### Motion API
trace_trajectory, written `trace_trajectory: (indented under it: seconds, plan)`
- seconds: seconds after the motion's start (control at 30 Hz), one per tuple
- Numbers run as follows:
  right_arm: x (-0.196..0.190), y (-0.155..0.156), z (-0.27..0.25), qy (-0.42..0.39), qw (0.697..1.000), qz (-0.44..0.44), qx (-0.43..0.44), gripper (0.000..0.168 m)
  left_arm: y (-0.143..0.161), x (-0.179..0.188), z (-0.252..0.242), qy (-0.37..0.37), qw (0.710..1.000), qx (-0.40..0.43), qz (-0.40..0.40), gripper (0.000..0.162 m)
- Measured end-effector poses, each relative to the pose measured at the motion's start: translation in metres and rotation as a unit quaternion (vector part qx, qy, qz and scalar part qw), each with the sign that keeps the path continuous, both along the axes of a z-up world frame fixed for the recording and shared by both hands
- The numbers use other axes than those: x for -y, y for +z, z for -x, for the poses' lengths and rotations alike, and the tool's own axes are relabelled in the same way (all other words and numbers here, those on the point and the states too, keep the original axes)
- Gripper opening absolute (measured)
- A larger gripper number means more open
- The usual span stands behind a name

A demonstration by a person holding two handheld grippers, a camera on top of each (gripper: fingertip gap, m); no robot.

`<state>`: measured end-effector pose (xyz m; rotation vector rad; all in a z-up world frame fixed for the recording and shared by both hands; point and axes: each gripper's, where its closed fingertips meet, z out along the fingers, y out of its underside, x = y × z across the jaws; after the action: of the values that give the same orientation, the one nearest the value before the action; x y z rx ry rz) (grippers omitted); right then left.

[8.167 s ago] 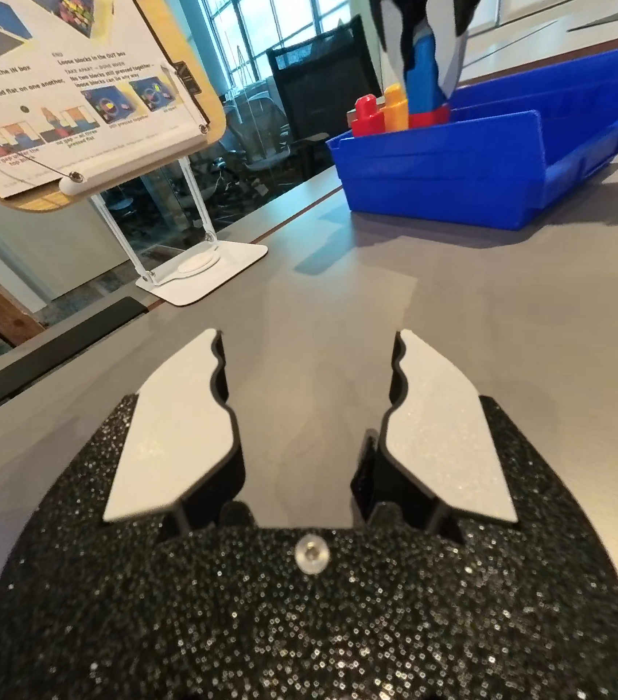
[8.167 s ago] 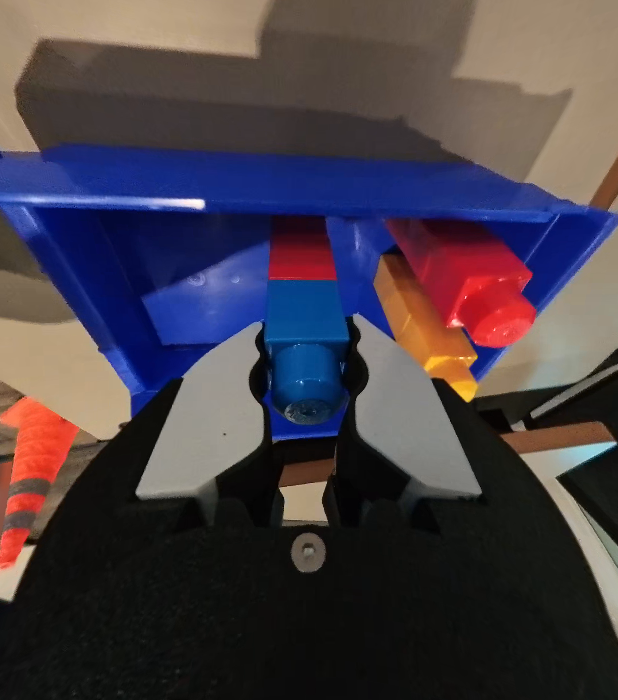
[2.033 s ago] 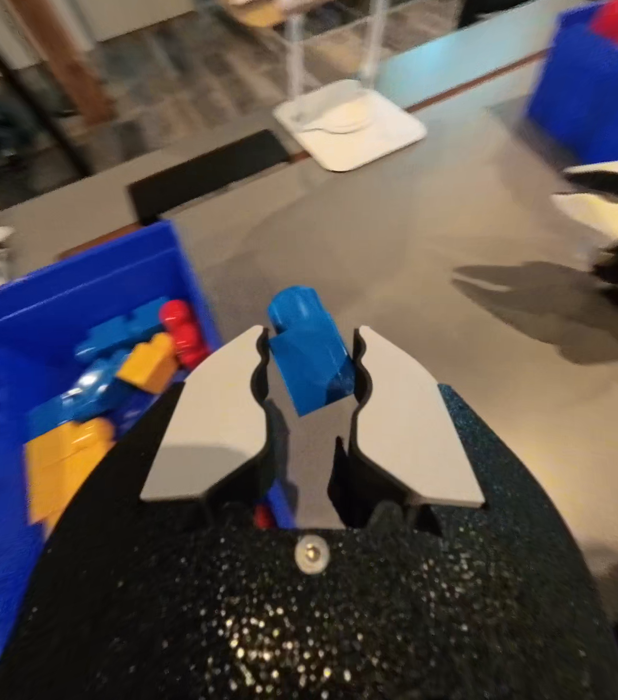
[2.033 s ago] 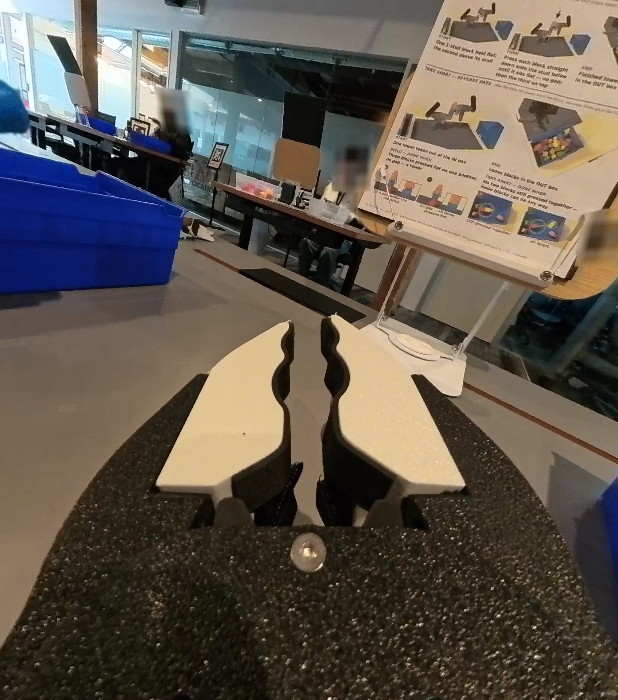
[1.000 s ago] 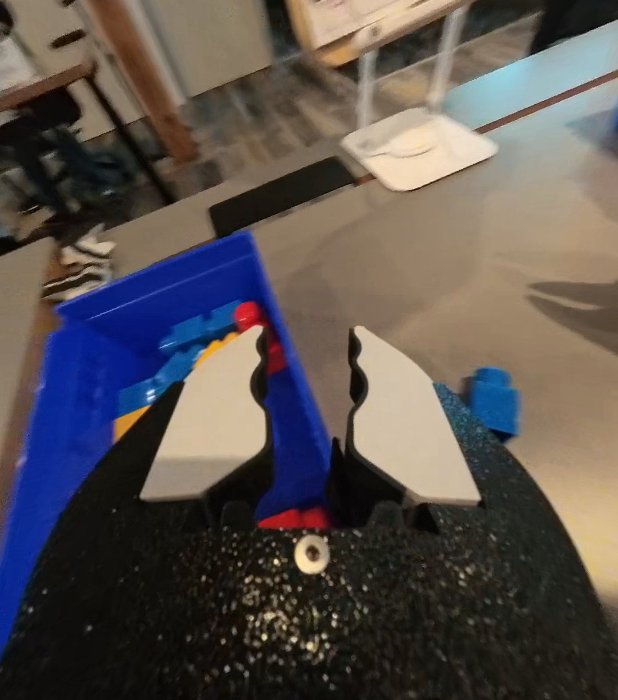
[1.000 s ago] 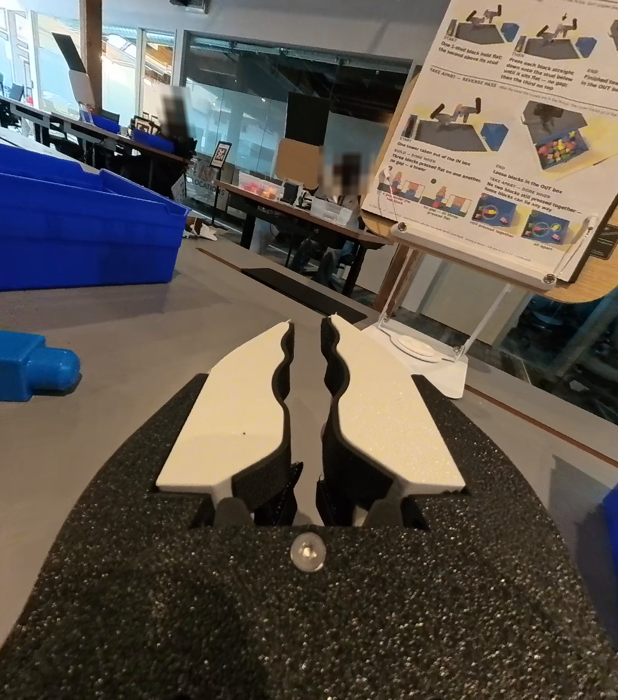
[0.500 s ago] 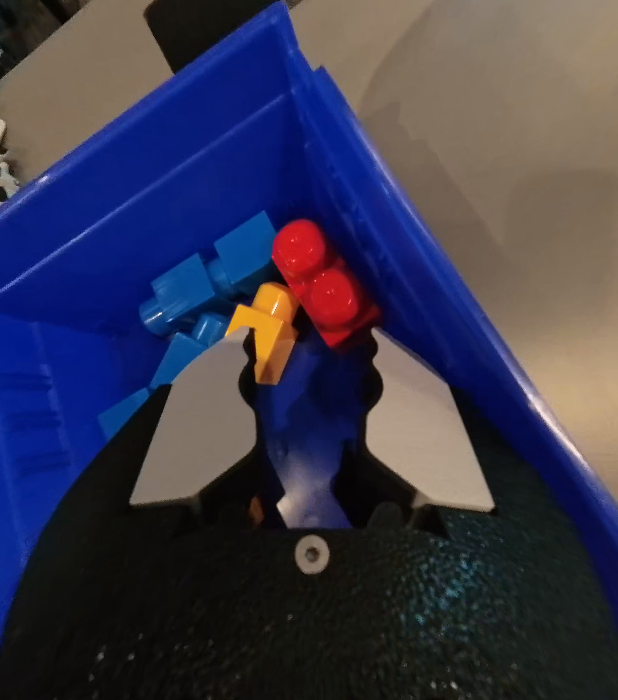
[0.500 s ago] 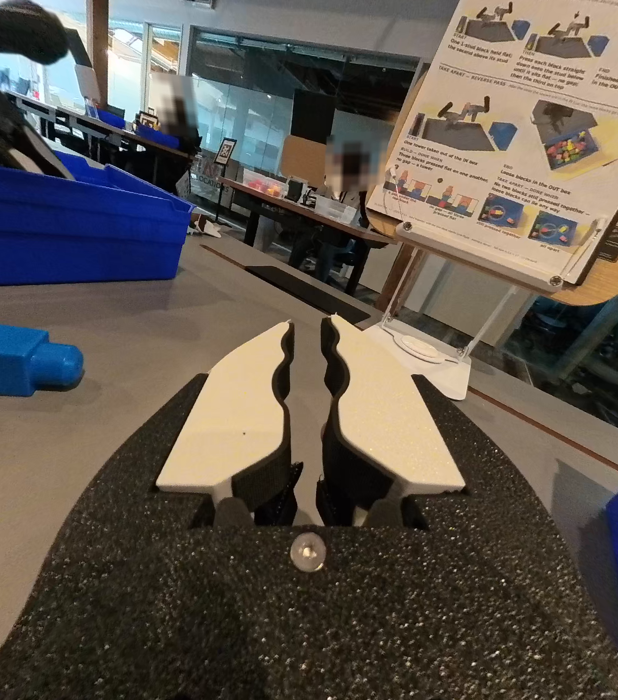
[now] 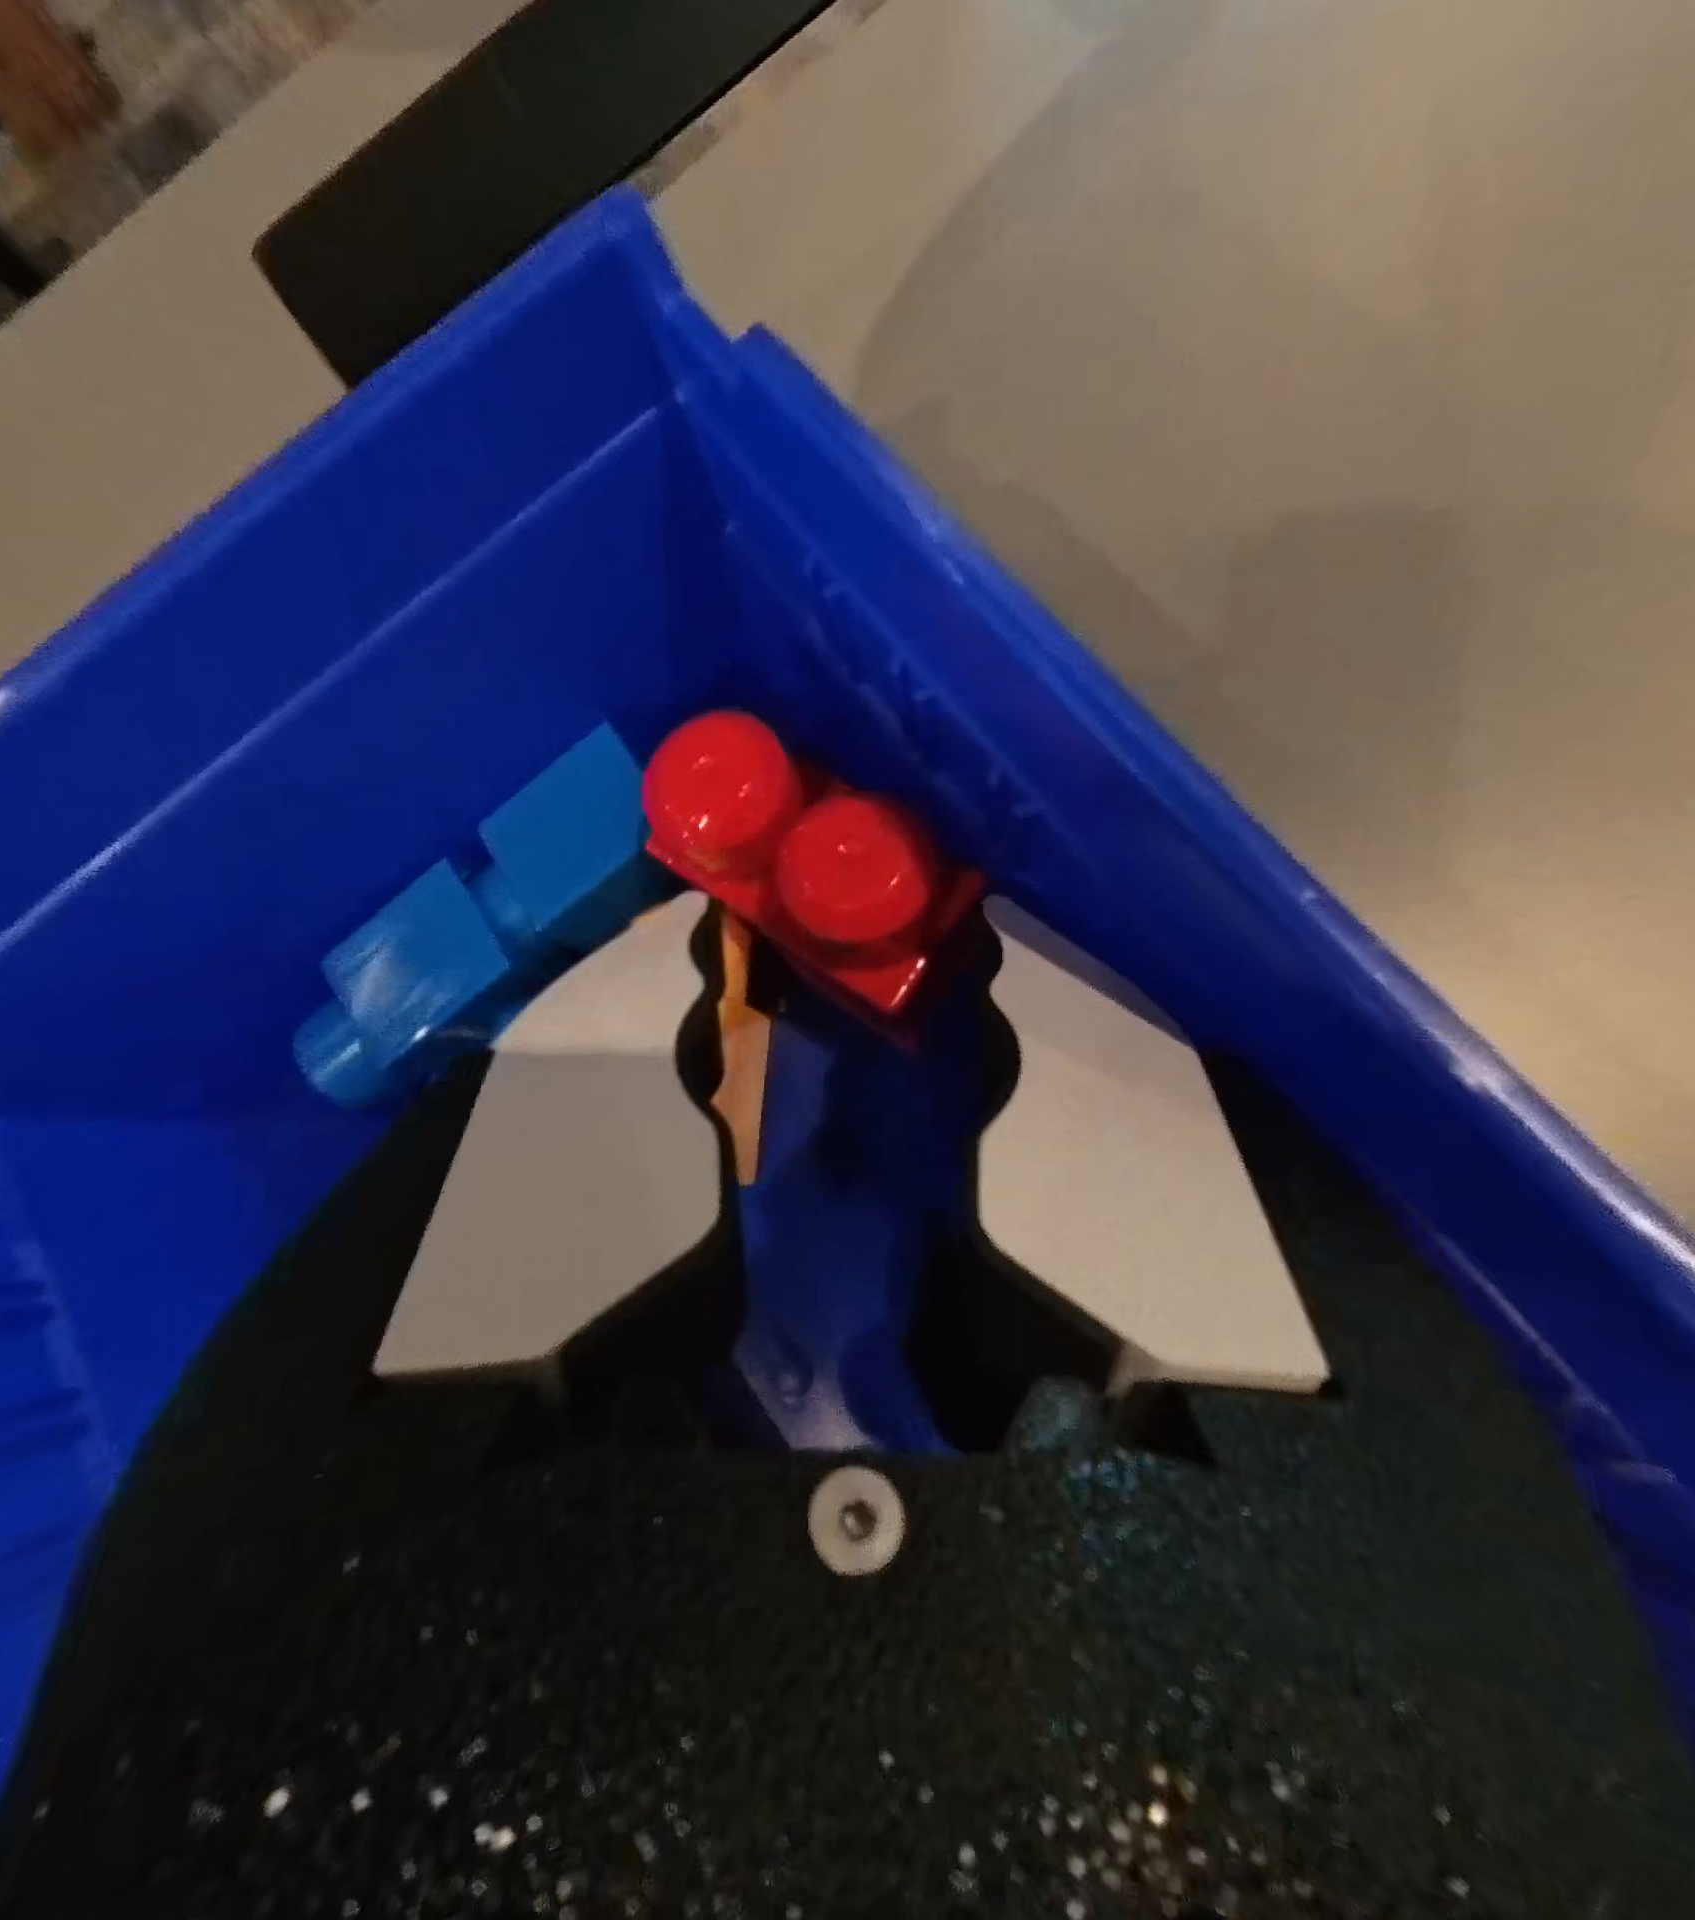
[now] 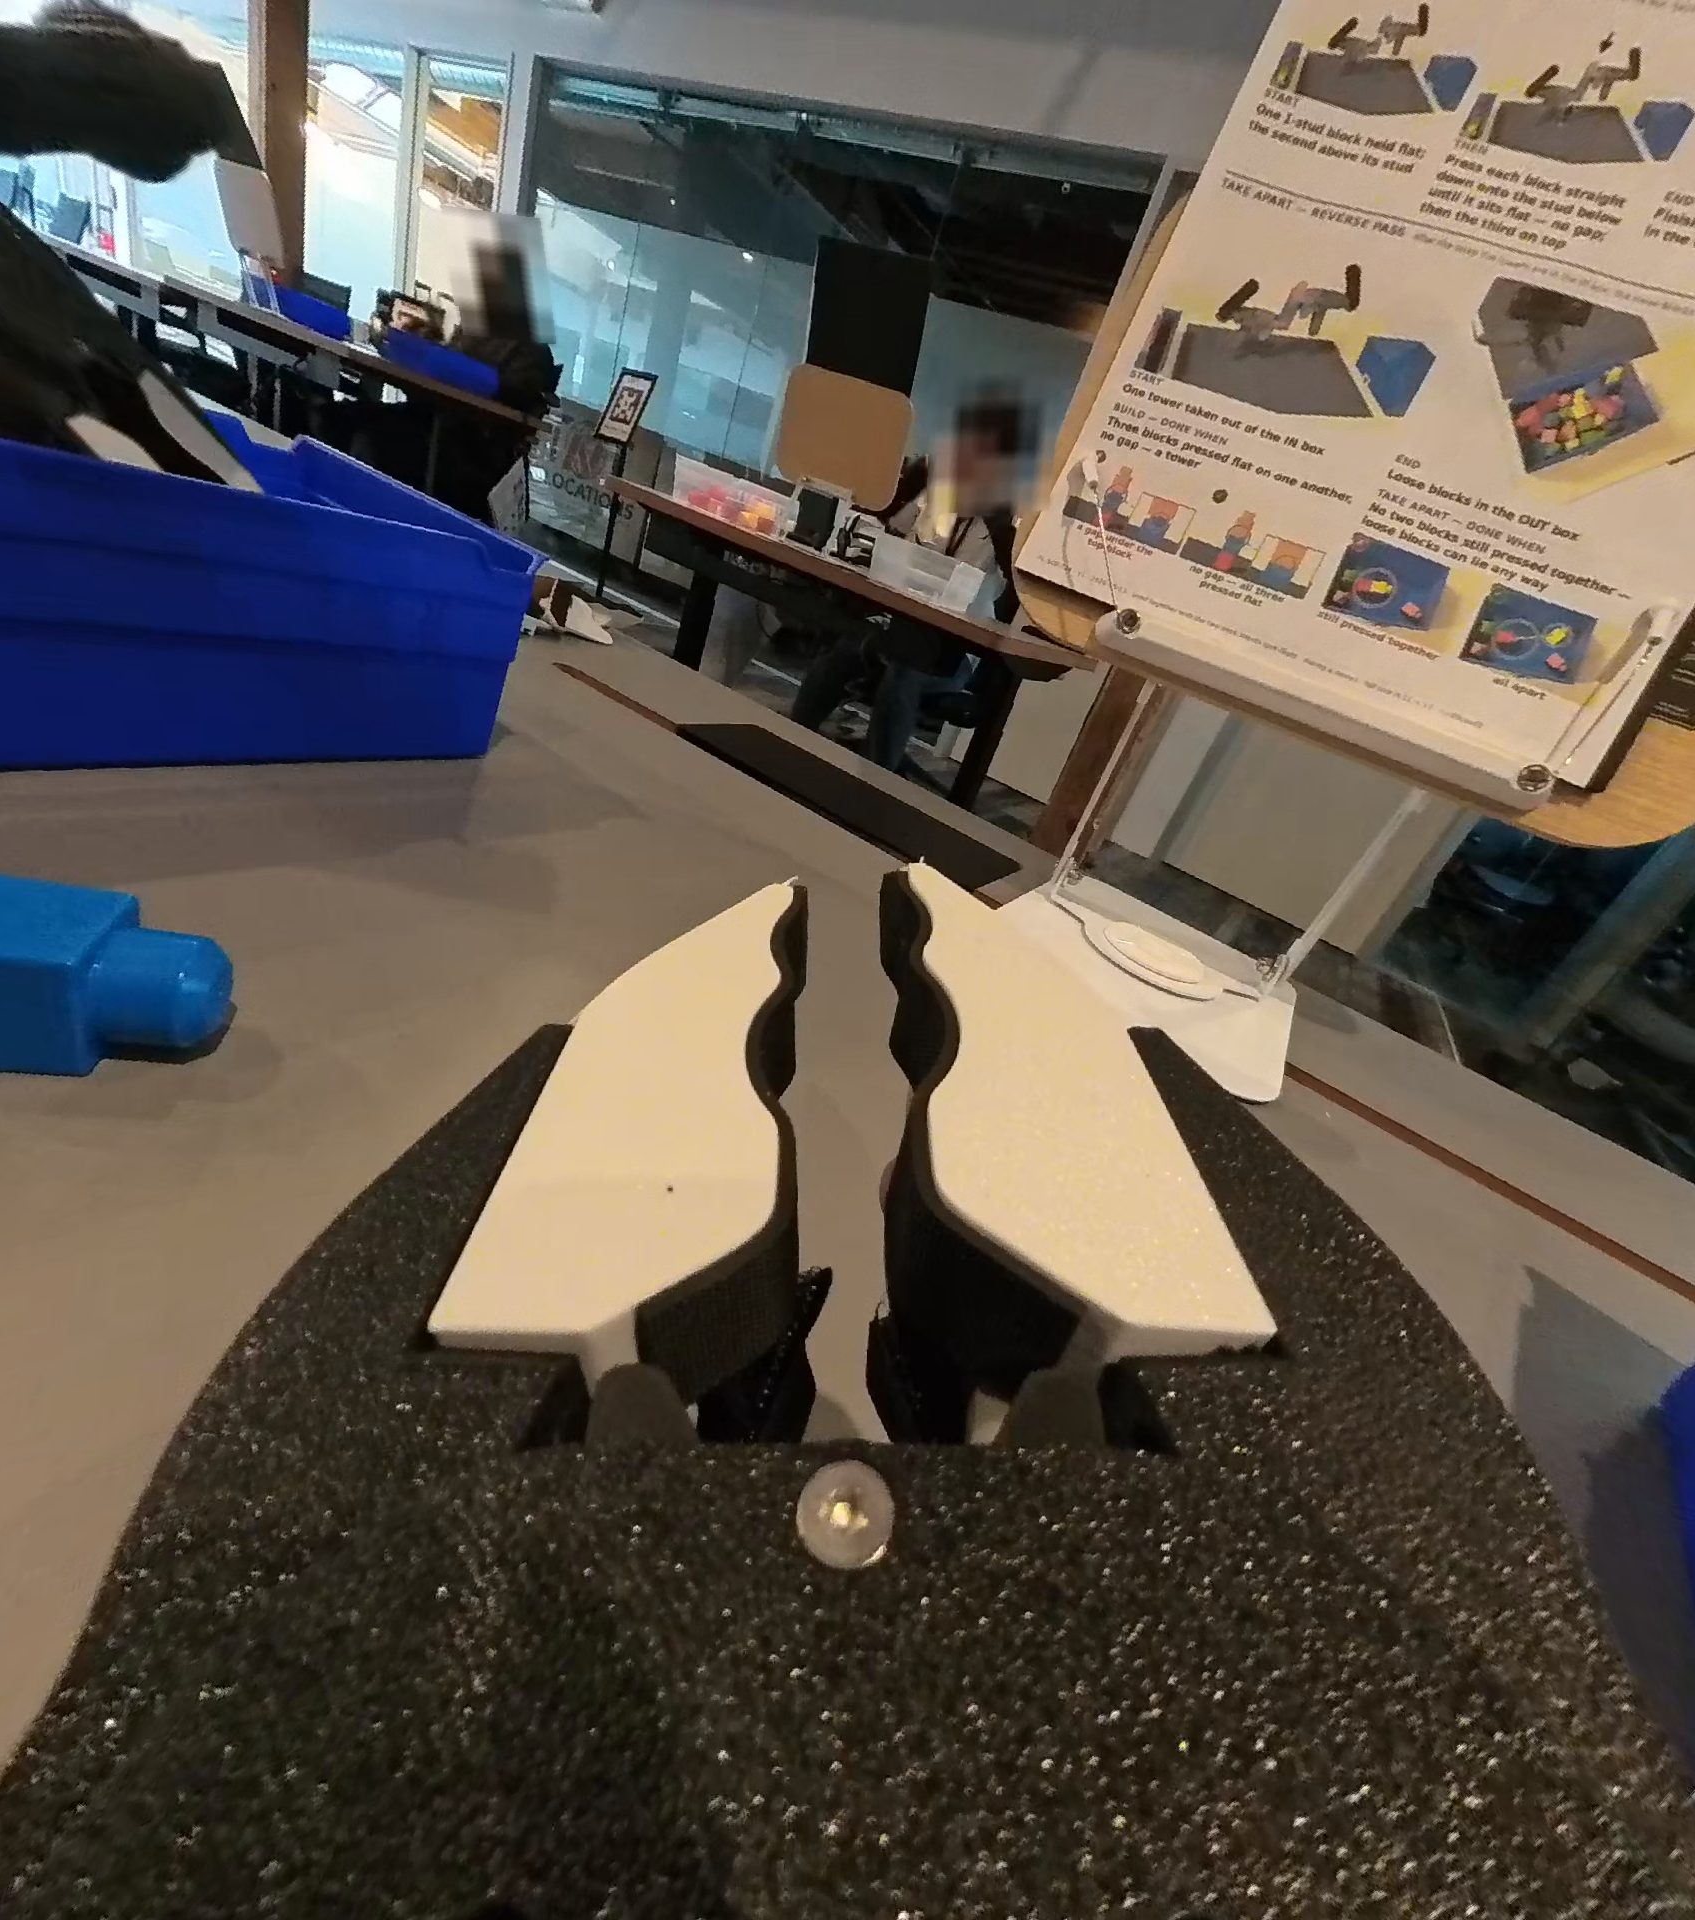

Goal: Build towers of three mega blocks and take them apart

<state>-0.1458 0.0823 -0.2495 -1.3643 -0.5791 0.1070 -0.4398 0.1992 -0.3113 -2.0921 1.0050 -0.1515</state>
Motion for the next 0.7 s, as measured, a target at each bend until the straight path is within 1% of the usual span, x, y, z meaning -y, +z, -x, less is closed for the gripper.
trace_trajectory:
  seconds: [0.03, 0.13, 0.23, 0.37, 0.43, 0.53, 0.63, 0.7]
  plan:
    - [0.0, 0.0, 0.0, 0.0, 1.0, 0.0, 0.0, 0.014, 0.0, -0.001, -0.001, -0.012, 1.0, -0.002, -0.008, 0.043]
    - [0.0, 0.0, 0.001, 0.001, 1.0, 0.001, 0.002, 0.014, 0.001, -0.002, -0.004, -0.039, 0.999, -0.009, -0.025, 0.039]
    - [0.0, -0.001, 0.001, 0.002, 1.0, 0.001, 0.004, 0.014, 0.0, -0.003, -0.005, -0.041, 0.999, -0.011, -0.028, 0.035]
    - [0.0, -0.001, 0.001, 0.002, 1.0, 0.0, 0.004, 0.014, 0.009, -0.006, 0.004, 0.007, 0.999, 0.001, -0.039, 0.034]
    - [0.001, -0.001, 0.001, 0.002, 1.0, 0.0, 0.002, 0.014, 0.021, -0.007, 0.013, 0.045, 0.997, -0.001, -0.067, 0.033]
    - [0.0, -0.001, 0.001, 0.002, 1.0, 0.001, 0.003, 0.014, 0.049, -0.002, 0.022, 0.085, 0.989, 0.004, -0.122, 0.033]
    - [0.0, -0.001, 0.002, 0.002, 1.0, 0.0, 0.005, 0.014, 0.079, 0.015, 0.014, 0.094, 0.982, 0.027, -0.164, 0.034]
    - [0.0, -0.001, 0.002, 0.001, 1.0, -0.001, 0.006, 0.014, 0.1, 0.032, -0.003, 0.08, 0.978, 0.058, -0.182, 0.033]
